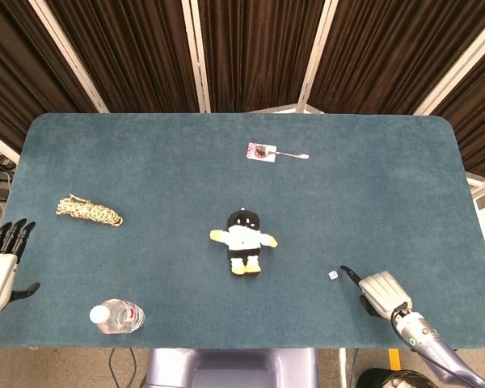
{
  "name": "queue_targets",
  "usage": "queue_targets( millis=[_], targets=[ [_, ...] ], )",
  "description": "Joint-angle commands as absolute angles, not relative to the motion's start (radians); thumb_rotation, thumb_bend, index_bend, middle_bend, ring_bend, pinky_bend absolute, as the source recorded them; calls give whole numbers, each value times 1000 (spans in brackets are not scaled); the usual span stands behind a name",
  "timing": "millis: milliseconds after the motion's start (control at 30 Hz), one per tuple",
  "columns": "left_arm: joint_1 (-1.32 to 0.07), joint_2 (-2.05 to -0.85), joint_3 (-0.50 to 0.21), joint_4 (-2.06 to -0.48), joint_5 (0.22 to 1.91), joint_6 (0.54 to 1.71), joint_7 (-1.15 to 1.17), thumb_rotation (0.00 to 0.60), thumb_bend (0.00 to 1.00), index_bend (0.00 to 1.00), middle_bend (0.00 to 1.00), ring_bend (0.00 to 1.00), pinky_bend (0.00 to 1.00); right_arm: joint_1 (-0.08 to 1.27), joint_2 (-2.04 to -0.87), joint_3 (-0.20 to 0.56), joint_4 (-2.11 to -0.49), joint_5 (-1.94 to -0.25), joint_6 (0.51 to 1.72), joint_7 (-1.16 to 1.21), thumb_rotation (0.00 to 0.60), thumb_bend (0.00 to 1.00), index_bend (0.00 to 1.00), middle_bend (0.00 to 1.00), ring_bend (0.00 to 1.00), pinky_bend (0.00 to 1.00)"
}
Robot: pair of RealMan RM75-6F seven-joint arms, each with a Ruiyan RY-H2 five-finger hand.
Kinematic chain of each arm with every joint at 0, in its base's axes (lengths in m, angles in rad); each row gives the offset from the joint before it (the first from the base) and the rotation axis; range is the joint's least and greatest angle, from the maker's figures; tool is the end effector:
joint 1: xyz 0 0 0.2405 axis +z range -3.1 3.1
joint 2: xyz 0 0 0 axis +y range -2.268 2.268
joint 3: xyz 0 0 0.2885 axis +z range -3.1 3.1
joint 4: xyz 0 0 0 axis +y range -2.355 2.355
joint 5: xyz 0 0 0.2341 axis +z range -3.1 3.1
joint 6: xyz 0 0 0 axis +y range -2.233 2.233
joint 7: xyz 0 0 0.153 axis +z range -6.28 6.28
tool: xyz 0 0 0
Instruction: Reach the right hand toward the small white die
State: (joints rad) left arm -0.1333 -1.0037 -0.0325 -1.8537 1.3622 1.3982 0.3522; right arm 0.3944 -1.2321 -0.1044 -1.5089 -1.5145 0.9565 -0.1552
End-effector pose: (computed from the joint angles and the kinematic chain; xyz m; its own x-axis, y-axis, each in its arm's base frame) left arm -0.3199 0.2001 0.1585 0.5762 0.1219 0.8082 0.8116 0.0309 -0.5833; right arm -0.3418 -0.2405 0.0317 0.6274 -0.4508 0.6349 -0.7785 -0.3811 0.4987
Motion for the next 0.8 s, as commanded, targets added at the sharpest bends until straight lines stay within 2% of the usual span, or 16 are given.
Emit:
queue_targets(
  millis=[33, 167, 200, 233, 267, 300, 367, 400, 433, 467, 567, 800],
  targets=[
    [-132, -1002, -32, -1855, 1364, 1401, 350, 600, 0, 0, 0, 0, 0, 389, -1212, -99, -1529, -1539, 995, -136, 600, 622, 0, 791, 830, 1000],
    [-130, -998, -32, -1856, 1371, 1406, 340, 600, 0, 0, 0, 0, 0, 370, -1156, -93, -1587, -1626, 1121, -93, 600, 607, 0, 791, 827, 999],
    [-130, -997, -31, -1856, 1374, 1407, 337, 600, 0, 0, 0, 0, 0, 361, -1142, -92, -1599, -1654, 1164, -76, 600, 586, 0, 780, 804, 973],
    [-129, -995, -31, -1855, 1377, 1409, 333, 600, 0, 0, 0, 0, 0, 351, -1132, -89, -1606, -1680, 1210, -61, 600, 540, 0, 740, 746, 899],
    [-129, -994, -30, -1855, 1382, 1410, 328, 600, 0, 0, 0, 0, 0, 339, -1125, -85, -1611, -1704, 1258, -46, 600, 486, 0, 693, 672, 813],
    [-128, -992, -30, -1854, 1386, 1411, 322, 600, 0, 0, 0, 0, 0, 323, -1117, -78, -1618, -1726, 1316, -34, 600, 380, 0, 601, 526, 654],
    [-127, -989, -28, -1852, 1395, 1414, 311, 600, 0, 0, 0, 0, 0, 292, -1107, -68, -1629, -1749, 1405, -26, 600, 95, 0, 267, 126, 196],
    [-126, -988, -27, -1851, 1398, 1415, 307, 600, 0, 0, 0, 0, 0, 281, -1101, -66, -1635, -1753, 1430, -27, 600, 36, 0, 160, 42, 91],
    [-125, -987, -27, -1850, 1402, 1417, 304, 600, 0, 0, 0, 0, 0, 271, -1093, -68, -1644, -1754, 1445, -28, 600, 1, 0, 50, 0, 9],
    [-124, -986, -26, -1850, 1407, 1421, 302, 600, 0, 0, 0, 0, 0, 260, -1082, -69, -1656, -1749, 1457, -33, 600, 0, 0, 5, 0, 0],
    [-121, -985, -26, -1845, 1428, 1435, 293, 600, 0, 0, 0, 0, 0, 224, -1051, -64, -1710, -1736, 1506, -53, 600, 0, 0, 0, 0, 0],
    [-118, -993, -21, -1836, 1451, 1445, 291, 600, 0, 0, 0, 0, 0, 173, -1047, -60, -1726, -1712, 1550, -105, 600, 0, 0, 0, 0, 0]
  ],
)
